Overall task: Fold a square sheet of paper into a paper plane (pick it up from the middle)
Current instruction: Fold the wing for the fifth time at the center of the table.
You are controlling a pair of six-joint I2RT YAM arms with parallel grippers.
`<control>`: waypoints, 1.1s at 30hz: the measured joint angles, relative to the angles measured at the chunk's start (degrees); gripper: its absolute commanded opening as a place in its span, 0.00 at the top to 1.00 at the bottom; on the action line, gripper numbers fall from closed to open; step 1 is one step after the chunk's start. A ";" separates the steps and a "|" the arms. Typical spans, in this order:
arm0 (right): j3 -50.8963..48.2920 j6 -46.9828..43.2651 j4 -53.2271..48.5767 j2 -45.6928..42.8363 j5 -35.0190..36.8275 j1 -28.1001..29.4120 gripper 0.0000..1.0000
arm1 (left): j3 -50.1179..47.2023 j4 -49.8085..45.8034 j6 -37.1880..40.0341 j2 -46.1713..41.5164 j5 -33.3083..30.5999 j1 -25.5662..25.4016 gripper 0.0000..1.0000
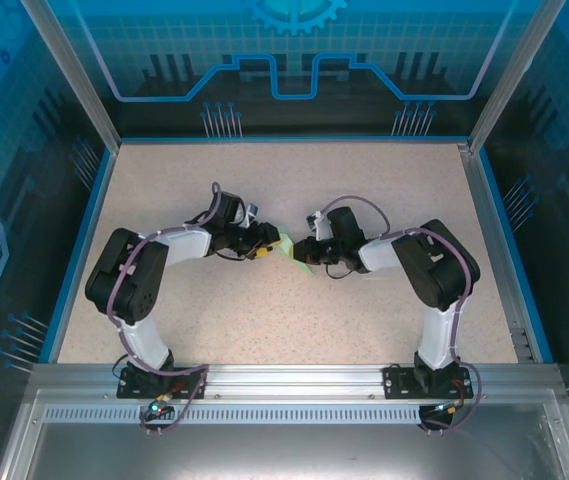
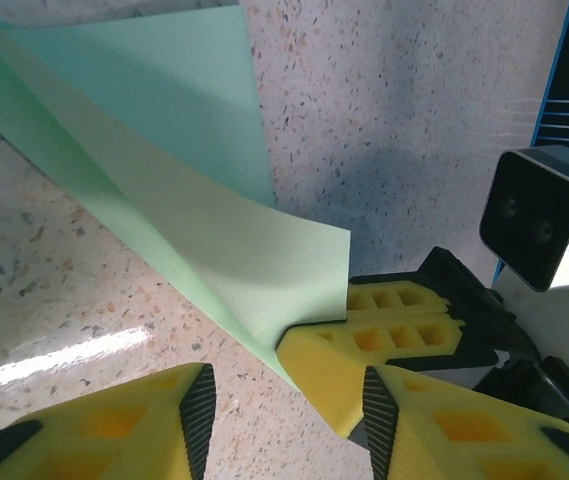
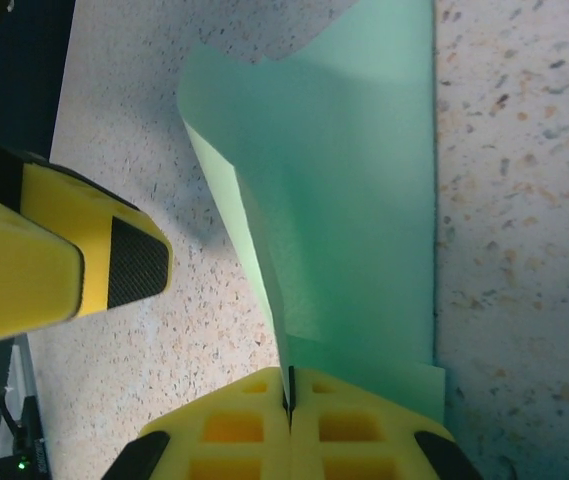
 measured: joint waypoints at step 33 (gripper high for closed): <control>1.49 12.02 1.46 3.91 -6.80 -2.97 1.00 | 0.33 6.54 2.08 6.45 2.99 -2.34 0.62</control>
